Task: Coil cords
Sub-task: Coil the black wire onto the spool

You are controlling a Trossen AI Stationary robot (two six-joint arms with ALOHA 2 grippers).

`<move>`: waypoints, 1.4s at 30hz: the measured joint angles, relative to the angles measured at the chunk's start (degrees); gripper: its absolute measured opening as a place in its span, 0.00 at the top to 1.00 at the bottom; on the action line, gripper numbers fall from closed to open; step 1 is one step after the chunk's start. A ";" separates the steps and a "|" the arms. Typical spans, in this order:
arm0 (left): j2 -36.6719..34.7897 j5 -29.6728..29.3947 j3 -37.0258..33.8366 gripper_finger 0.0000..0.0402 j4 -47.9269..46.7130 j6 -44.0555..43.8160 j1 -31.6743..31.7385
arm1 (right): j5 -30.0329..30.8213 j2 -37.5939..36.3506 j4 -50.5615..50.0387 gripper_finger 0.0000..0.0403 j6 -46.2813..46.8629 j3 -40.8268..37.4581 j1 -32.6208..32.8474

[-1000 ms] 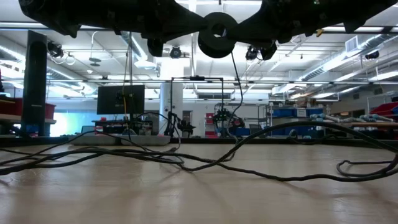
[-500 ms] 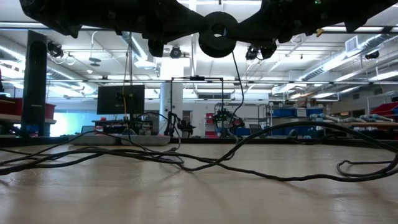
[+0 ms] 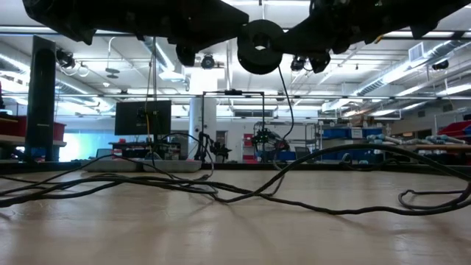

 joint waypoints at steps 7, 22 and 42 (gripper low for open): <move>-0.48 5.43 -0.02 0.70 -0.64 -0.05 -0.01 | -0.05 0.00 -1.56 1.00 0.10 0.02 1.91; -4.70 5.96 -0.15 0.70 -15.39 -6.52 0.42 | -1.25 0.00 -2.13 1.00 -0.05 0.02 4.89; 4.94 13.55 4.36 0.70 -6.04 -7.54 3.63 | -4.64 -0.04 -2.75 1.00 0.02 0.00 5.05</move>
